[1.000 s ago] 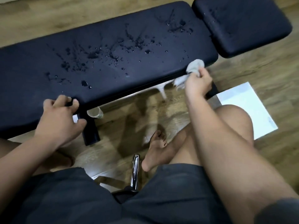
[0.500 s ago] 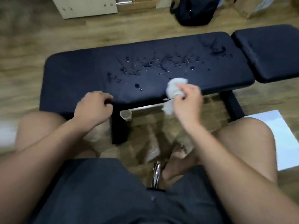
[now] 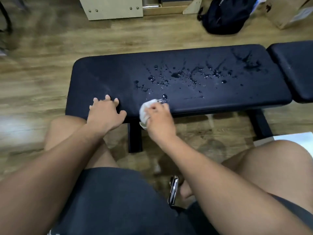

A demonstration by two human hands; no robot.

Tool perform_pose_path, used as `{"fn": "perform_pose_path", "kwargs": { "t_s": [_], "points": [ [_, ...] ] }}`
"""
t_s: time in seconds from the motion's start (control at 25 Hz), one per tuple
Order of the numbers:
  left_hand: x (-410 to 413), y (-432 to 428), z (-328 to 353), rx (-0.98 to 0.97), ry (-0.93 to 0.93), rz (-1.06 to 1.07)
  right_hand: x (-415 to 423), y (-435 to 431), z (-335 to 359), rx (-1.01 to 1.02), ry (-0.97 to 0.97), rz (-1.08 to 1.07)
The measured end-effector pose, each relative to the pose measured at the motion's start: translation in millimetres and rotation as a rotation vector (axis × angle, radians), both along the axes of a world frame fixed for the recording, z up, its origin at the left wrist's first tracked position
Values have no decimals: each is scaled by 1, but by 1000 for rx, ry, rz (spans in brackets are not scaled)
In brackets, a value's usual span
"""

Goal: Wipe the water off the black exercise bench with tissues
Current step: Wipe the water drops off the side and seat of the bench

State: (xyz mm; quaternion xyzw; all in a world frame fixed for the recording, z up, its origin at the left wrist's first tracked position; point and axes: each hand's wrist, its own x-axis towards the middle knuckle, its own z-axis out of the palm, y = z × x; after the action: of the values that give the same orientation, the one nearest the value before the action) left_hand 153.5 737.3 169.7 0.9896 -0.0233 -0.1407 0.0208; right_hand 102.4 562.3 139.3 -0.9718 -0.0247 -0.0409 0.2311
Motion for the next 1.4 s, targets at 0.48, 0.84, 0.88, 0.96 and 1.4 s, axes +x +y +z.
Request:
{"fn": "perform_pose_path", "kwargs": {
  "t_s": [0.48, 0.84, 0.88, 0.96, 1.4],
  "points": [
    [4, 2, -16, 30, -10, -13, -3, -291, 23, -266, 207, -583],
    [1, 2, -17, 77, 38, -32, 4, 38, 3, -106, 77, 163],
    [1, 4, -18, 82, 41, -39, 6, 39, 7, -107, 66, 272],
    [-2, 8, -20, 90, 34, -55, 12, 2, 6, -149, -50, 377],
    [0, 4, -22, 92, 19, -43, 11, -244, 30, -362, 212, -573]
  ]
}}
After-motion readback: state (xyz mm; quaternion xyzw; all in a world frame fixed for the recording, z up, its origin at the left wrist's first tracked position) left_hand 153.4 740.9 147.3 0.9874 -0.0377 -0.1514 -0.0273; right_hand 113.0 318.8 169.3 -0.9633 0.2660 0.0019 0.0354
